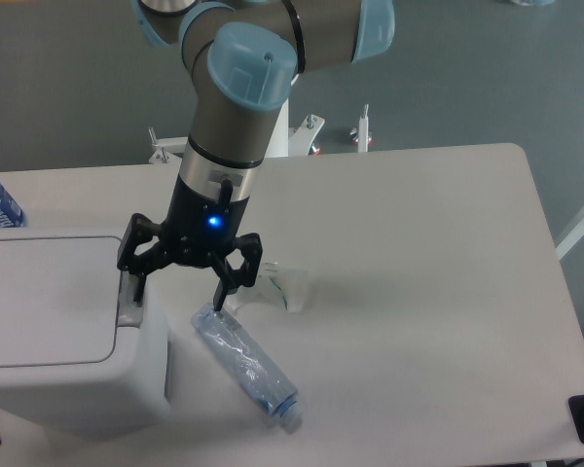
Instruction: Open the trash can
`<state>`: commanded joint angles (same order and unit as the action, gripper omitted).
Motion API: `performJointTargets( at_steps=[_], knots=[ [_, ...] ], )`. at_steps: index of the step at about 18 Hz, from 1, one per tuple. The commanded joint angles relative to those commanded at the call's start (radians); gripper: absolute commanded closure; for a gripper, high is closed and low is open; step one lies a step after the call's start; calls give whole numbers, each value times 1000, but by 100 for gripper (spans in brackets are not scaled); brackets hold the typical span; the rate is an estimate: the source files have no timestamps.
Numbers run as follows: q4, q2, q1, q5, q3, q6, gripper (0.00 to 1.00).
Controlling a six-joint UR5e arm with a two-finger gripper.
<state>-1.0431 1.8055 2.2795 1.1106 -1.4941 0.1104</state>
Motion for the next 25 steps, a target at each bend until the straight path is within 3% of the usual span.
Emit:
performJointTargets(
  at_steps=[14, 21, 25],
  knots=[
    [0, 2, 0, 2, 6, 0, 0],
    [25, -6, 15, 61, 113, 9, 0],
    [81, -8, 60, 127, 141, 11, 0]
  ],
)
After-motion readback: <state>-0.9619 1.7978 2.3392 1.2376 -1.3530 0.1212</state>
